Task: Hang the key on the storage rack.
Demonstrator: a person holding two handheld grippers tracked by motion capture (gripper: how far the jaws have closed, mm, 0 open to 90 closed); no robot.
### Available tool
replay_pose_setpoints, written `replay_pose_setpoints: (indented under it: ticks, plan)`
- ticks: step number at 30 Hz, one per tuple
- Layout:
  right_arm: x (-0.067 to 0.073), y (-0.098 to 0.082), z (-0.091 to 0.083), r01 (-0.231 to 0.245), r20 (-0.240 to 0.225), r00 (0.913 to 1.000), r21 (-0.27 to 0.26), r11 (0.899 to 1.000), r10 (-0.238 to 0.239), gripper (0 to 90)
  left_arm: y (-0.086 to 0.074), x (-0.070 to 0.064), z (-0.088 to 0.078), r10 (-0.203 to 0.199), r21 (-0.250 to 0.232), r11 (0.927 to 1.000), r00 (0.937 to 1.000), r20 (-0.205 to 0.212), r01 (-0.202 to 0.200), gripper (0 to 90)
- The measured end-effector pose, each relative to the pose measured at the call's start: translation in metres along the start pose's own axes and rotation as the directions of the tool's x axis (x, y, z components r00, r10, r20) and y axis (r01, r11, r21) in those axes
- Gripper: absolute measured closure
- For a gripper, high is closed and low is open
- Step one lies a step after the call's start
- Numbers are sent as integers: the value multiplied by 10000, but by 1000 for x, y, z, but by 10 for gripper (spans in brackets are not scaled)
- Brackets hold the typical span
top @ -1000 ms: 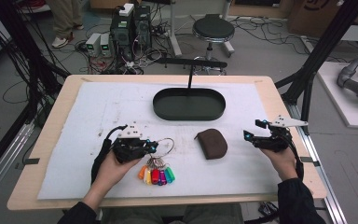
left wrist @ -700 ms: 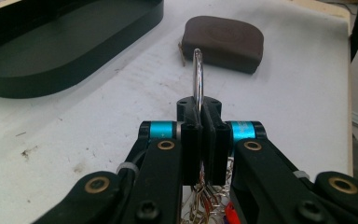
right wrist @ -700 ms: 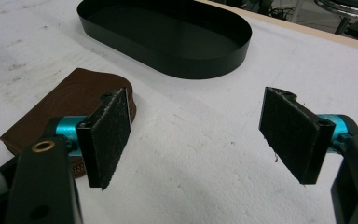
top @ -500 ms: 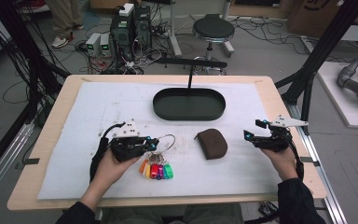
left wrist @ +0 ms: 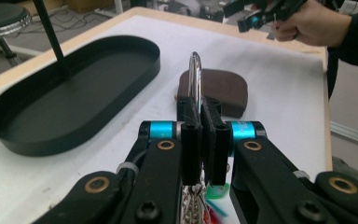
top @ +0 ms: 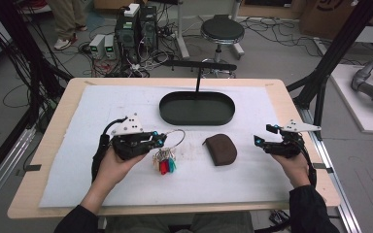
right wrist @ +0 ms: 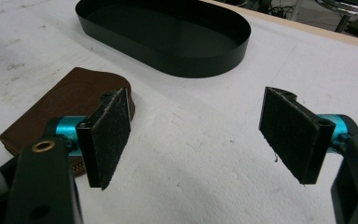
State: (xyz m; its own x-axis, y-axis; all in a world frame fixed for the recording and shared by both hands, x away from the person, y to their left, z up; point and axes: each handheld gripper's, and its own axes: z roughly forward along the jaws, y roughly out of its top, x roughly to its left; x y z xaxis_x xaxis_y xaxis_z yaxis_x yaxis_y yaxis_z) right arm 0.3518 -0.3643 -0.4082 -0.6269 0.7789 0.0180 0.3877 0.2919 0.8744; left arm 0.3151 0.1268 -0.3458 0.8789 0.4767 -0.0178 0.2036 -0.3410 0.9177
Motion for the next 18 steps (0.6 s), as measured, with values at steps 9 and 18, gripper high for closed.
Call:
replay_pose_setpoints:
  ticks: [9,18]
  plan:
    - [0,0,0,-26,-13,10000,-2,10000,26,253,22,10,-1,144,-236,9996,9997,-178,-148,866]
    - [-1,0,1,-30,-17,10000,-10,10000,30,253,45,28,-3,119,-430,9990,9993,-368,-135,865]
